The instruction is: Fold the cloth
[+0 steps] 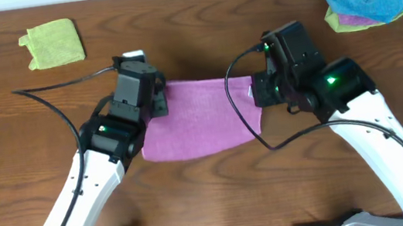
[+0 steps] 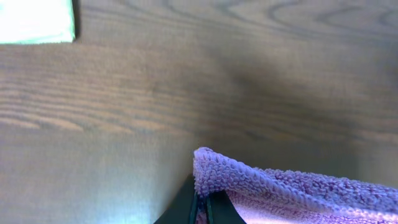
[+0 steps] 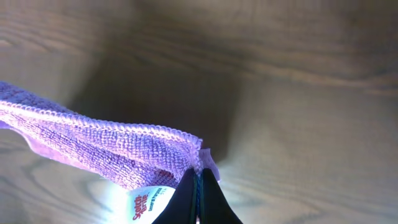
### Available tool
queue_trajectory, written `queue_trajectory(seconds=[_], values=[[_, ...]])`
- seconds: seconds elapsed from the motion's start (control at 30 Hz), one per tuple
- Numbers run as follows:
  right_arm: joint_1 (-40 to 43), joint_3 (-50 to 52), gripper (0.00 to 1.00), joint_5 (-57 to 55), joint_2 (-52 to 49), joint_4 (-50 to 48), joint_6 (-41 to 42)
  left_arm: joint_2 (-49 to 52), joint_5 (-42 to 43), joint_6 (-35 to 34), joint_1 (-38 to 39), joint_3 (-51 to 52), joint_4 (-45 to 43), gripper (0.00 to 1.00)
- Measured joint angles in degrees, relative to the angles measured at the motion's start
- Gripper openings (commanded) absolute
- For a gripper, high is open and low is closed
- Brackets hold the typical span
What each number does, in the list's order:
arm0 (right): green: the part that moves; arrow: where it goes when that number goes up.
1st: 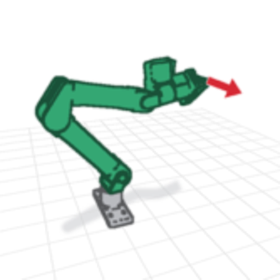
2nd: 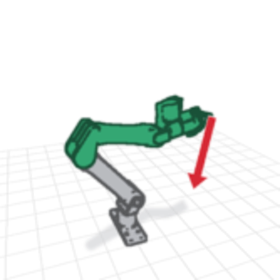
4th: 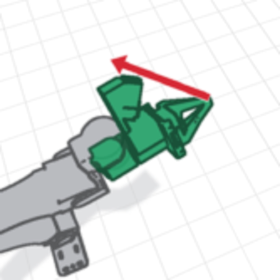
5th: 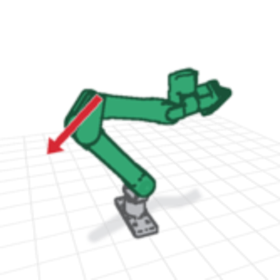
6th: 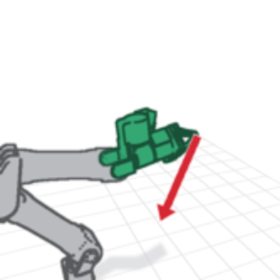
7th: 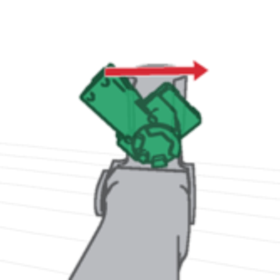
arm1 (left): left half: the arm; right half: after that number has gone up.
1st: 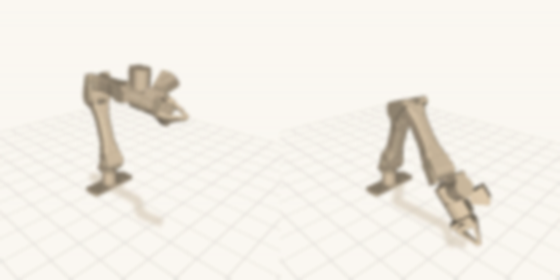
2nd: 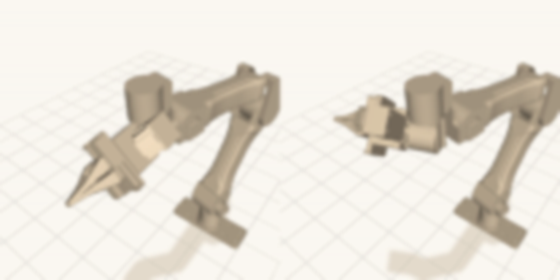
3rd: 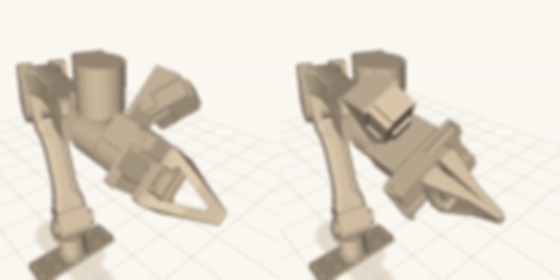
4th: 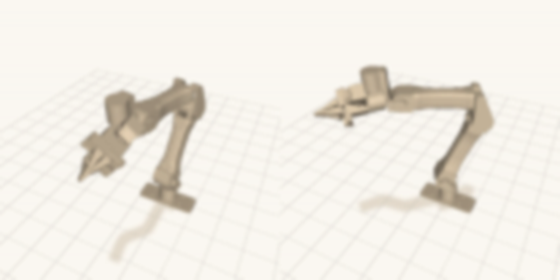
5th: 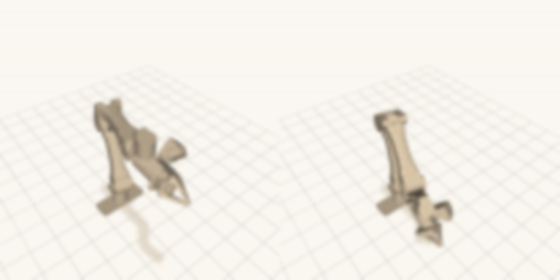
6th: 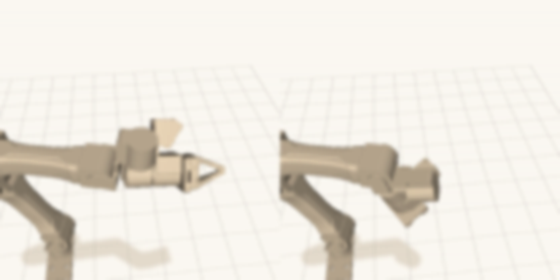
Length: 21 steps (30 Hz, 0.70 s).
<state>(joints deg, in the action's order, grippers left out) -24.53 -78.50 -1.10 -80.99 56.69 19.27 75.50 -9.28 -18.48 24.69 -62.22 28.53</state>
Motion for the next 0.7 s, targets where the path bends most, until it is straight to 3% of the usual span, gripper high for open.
queue_trajectory(seconds=[0.33, 0.7], values=[[-0.2, 0.0, 0.01, 0.9, 0.5, 3.4, 0.0, 1.0, 1.2, 1.2, -0.2, 0.0, 2.4, 0.06], [-7.8, -0.1, 0.01, 0.0, 15.6, 14.6, 2.8, -19.9, 5.0, 0.2, 3.6, 0.0, 18.1, 0.06]])
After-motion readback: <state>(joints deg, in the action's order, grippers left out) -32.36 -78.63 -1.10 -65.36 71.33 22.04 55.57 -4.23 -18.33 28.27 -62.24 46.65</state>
